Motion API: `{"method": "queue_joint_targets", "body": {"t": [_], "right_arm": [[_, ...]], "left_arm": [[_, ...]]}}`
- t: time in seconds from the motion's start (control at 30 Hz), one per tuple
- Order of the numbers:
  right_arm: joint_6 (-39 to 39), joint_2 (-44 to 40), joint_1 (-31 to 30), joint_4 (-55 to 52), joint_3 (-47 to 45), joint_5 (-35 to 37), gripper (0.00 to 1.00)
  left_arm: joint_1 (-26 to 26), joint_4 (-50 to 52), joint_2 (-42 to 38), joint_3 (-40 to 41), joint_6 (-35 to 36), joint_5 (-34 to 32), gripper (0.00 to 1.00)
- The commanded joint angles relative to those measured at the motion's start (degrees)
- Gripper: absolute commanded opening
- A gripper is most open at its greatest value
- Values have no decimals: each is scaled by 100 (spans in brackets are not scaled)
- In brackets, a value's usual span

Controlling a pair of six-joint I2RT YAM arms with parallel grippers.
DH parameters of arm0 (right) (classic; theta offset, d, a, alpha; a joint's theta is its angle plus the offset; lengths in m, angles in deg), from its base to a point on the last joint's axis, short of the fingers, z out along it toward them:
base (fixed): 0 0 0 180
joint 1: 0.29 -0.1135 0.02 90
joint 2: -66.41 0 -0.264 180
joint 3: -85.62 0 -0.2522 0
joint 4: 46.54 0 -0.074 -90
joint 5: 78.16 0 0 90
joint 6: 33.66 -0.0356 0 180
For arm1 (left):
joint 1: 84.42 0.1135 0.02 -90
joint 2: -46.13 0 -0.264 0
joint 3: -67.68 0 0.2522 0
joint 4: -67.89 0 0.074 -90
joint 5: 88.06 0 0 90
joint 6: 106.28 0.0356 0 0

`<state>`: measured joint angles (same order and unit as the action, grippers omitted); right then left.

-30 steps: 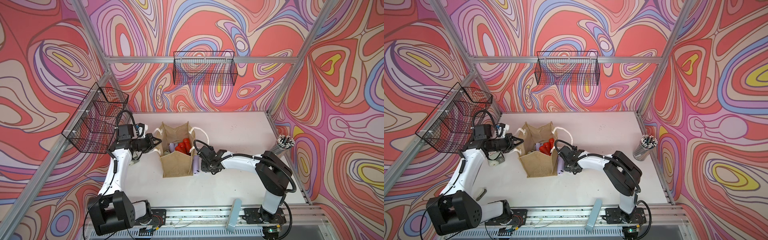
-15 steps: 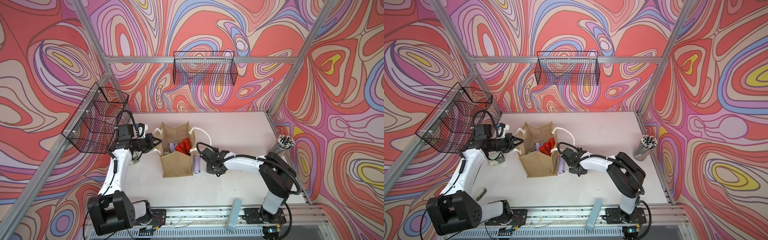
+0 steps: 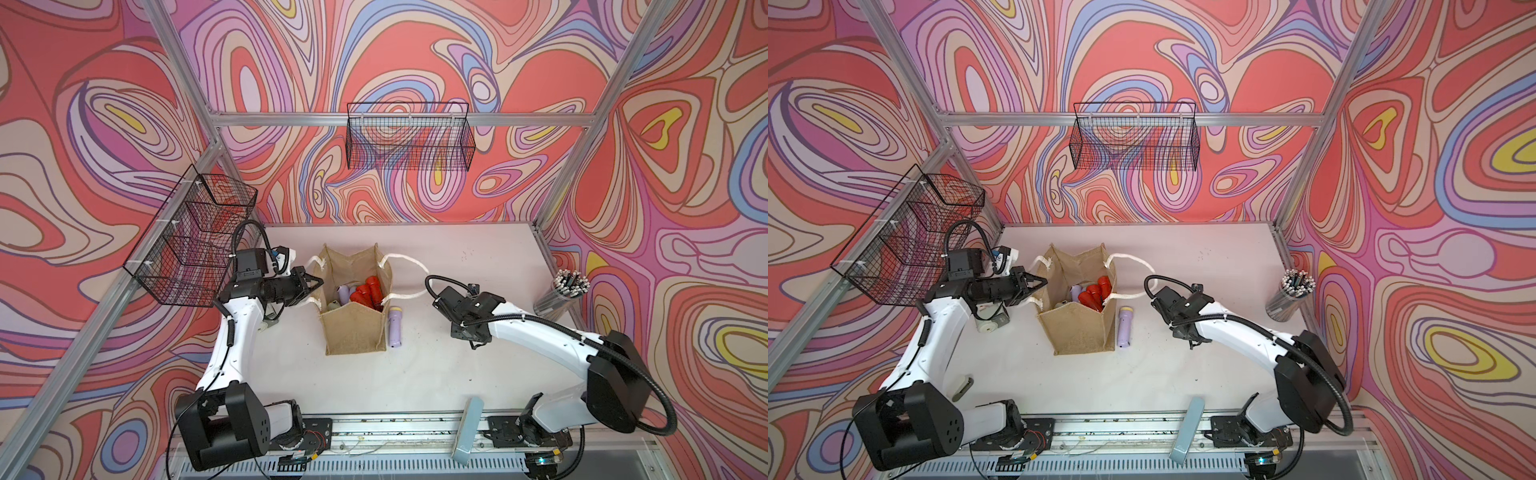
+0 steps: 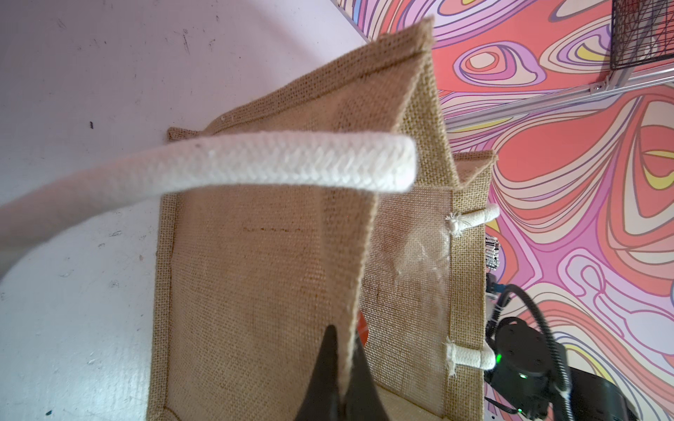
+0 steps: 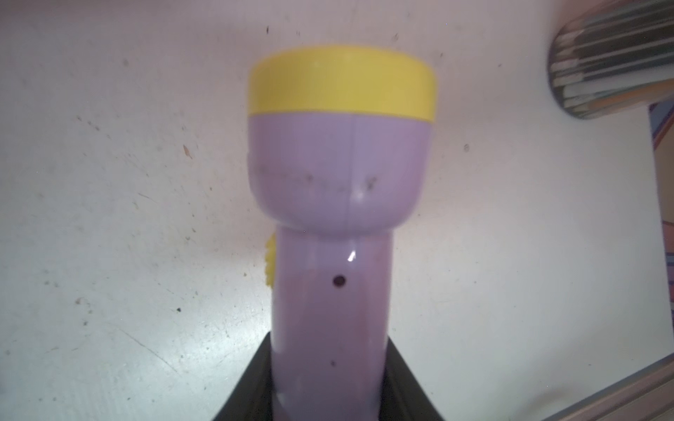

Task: Put the flashlights into the tote bags
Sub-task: Pick up the flashlight from the center of the board, then place the flashlight in the canvas bag.

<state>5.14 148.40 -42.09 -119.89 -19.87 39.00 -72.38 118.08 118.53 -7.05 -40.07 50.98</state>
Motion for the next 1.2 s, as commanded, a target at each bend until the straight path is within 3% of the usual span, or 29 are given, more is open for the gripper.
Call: {"method": "queue_joint_targets", "body": {"t": [0.0,0.3,0.9,1.17], "right_arm": [[128,-412,14,-626,644,748,21],[762,-601,14,-788,2314,1081,19],[2086,1236,-937,1695,4488,-458,17],[2351,2196,-1220,2006,5178,-1441,17]], "left_arm": [[0,-28,-143,-26,59,161,0],[-6,-39,-182,-26,72,178,0],[2,-21,-156,-41,103,226,0],[-2,-48,-182,-31,96,256,0]]}}
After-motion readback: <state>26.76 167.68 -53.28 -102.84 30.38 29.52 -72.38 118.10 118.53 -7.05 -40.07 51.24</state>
